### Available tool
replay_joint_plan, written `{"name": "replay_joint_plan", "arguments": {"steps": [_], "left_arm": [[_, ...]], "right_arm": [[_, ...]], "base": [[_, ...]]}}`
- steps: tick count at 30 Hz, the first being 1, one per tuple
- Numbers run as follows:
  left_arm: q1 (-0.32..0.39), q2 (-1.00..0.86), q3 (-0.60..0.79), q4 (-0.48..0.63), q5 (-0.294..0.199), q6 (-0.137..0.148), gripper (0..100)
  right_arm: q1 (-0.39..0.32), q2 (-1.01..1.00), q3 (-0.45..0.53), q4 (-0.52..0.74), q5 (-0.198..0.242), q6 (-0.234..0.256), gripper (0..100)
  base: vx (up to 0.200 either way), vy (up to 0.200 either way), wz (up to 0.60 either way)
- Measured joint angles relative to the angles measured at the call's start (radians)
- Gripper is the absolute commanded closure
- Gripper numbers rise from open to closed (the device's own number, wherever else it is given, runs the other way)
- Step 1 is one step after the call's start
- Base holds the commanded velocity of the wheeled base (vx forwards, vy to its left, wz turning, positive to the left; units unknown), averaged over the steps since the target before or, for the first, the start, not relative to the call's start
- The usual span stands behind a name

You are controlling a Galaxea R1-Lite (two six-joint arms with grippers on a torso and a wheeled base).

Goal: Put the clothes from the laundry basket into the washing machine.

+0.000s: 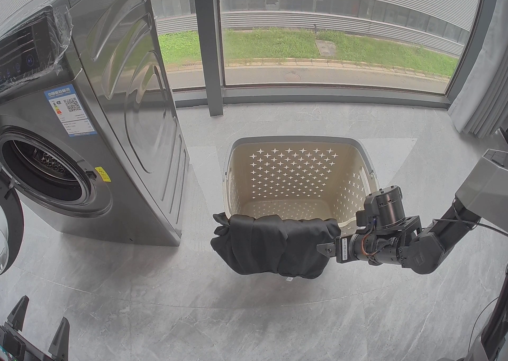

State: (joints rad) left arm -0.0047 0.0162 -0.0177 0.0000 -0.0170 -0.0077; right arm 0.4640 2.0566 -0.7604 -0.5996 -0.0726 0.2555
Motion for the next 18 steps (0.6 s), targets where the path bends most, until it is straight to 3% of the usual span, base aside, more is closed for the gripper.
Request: {"name": "replay_joint_plan", "arguments": {"steps": [18], "left_arm": [[0.0,0.0,0.0,-0.001,0.0,-0.006,0]], "right_arm": [[0.01,0.167,-0.165,0.0,0.0,0.01,0]], "base": [[0.0,0.0,0.0]]}}
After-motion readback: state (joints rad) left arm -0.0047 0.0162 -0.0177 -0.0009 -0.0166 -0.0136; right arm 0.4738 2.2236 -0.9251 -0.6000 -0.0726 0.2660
